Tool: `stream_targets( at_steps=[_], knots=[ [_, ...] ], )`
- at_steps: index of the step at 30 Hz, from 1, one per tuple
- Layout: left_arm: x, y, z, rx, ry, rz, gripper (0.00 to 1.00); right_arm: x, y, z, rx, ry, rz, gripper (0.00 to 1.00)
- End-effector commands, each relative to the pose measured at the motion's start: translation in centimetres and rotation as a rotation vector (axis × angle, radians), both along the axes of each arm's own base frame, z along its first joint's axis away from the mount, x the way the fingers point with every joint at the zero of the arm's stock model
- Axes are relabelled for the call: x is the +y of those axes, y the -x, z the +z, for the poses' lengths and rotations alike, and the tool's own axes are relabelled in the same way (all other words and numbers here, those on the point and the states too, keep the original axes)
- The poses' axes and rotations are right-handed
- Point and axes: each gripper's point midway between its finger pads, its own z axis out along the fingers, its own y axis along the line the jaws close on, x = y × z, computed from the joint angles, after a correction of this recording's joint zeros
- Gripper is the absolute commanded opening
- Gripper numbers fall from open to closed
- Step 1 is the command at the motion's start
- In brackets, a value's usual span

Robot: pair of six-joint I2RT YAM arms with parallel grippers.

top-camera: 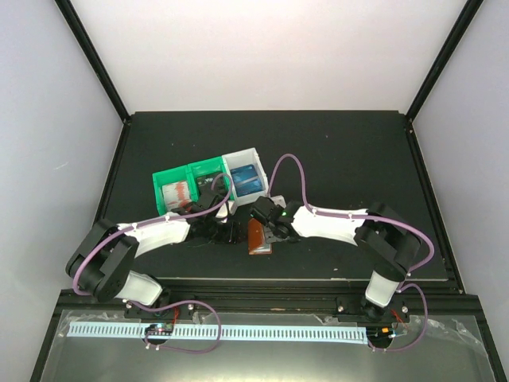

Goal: Put the credit cards into the card holder
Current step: Close the card holder at the center of the board.

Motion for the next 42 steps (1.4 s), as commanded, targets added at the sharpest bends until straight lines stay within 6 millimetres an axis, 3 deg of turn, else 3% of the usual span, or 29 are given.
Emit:
stream_targets(
  at_steps=[1, 6, 14, 20, 25, 30, 34, 42],
  knots=[
    [0.3, -0.5, 0.1, -0.029, -0.036, -0.002, 0.63, -3.6, -0.6, 1.0, -0.066, 0.144, -0.121, 0.56],
    [0.0, -0.4, 0.5, -0.033, -0.016, -0.003, 0.63, -5.4, -0.3, 1.5, -0.083, 0.192, -0.162, 0.51],
    [-2.3, -0.2, 1.8, -0.047, 0.098, -0.044, 0.66, -3.8, -0.1, 1.0, -0.059, 0.055, -0.140, 0.40],
    [-3.4, 0.2, 1.9, -0.045, 0.163, -0.047, 0.72, -3.0, 0.0, 1.2, -0.043, -0.098, -0.141, 0.44],
    [-2.9, 0.6, 0.2, 0.004, 0.102, 0.003, 0.74, -3.1, -0.2, 1.6, -0.054, -0.166, -0.154, 0.45],
    [-2.7, 1.4, -1.7, 0.074, 0.027, 0.031, 0.64, -2.7, -0.1, 1.9, -0.050, -0.238, -0.166, 0.42],
    [-1.5, 1.9, -3.6, 0.107, -0.122, 0.055, 0.54, -2.6, 0.1, 1.9, -0.042, -0.268, -0.163, 0.40],
    [1.0, 3.2, -6.5, 0.086, -0.375, 0.034, 0.52, -3.3, 0.3, 2.0, -0.043, -0.295, -0.200, 0.34]
  ],
)
